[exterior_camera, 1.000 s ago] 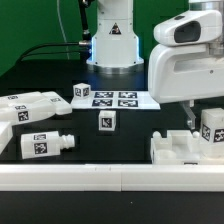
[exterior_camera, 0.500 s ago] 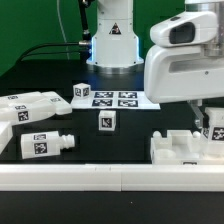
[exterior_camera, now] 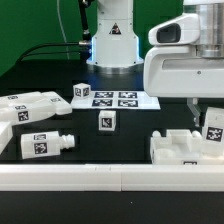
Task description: Assemble chair
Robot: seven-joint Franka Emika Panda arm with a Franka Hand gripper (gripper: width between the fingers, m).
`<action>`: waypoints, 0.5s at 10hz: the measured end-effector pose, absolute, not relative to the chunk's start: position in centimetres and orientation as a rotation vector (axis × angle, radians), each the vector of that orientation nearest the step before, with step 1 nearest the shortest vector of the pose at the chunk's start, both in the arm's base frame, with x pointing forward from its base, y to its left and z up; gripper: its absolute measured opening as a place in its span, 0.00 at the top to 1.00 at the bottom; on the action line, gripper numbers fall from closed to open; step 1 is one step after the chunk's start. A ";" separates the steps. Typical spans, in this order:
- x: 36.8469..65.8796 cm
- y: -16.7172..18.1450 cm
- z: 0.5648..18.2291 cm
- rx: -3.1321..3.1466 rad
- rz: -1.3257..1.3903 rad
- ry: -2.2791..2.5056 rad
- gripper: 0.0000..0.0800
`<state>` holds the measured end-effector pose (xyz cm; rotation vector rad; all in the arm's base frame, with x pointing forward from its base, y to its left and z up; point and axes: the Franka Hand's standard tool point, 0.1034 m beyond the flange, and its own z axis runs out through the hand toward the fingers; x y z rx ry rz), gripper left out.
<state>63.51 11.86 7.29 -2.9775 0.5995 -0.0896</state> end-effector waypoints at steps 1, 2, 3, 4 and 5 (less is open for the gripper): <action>63.5 11.8 7.3 -2.949 -0.083 0.716 0.63; 63.5 11.8 7.3 -2.935 -0.080 0.768 0.63; 63.5 11.9 7.3 -2.886 -0.070 0.917 0.63; 63.5 12.0 7.2 -2.828 -0.058 1.066 0.63; 63.4 12.0 7.2 -2.743 -0.040 1.250 0.63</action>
Offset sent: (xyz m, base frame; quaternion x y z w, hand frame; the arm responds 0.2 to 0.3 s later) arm -0.0040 -0.0033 0.0002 -0.0129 0.0050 0.2401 0.9707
